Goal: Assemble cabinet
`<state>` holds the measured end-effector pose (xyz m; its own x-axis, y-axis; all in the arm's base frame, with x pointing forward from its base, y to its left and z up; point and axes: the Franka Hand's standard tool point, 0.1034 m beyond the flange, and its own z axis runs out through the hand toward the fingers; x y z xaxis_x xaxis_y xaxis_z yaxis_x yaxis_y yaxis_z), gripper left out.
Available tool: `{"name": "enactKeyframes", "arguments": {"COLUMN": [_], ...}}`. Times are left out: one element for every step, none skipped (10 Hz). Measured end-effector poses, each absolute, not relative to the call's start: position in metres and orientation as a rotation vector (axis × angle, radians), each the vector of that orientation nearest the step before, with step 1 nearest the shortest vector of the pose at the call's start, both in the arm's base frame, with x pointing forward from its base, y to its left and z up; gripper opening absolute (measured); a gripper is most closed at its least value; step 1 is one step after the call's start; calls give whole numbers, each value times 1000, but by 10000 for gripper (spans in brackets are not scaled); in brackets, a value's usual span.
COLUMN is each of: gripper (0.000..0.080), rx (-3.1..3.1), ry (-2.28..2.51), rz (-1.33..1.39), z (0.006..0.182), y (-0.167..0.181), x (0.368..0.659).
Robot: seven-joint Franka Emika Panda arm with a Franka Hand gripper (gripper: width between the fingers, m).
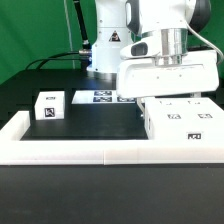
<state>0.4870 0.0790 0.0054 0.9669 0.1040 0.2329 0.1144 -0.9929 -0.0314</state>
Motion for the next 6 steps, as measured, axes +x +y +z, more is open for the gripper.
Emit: {"name": "enactKeyframes", "arguments": {"gripper": [797,797,797,797,797,797], "rx": [-3071,-3071,-3071,-3072,-3073,-3073], "ry": [-173,-175,-179,-173,-126,-88], "rz": [-360,-360,-360,-359,-356,-364], "z": [5,5,5,5,5,6], "y": [79,79,79,79,76,74], "x": [487,487,487,487,488,491]}}
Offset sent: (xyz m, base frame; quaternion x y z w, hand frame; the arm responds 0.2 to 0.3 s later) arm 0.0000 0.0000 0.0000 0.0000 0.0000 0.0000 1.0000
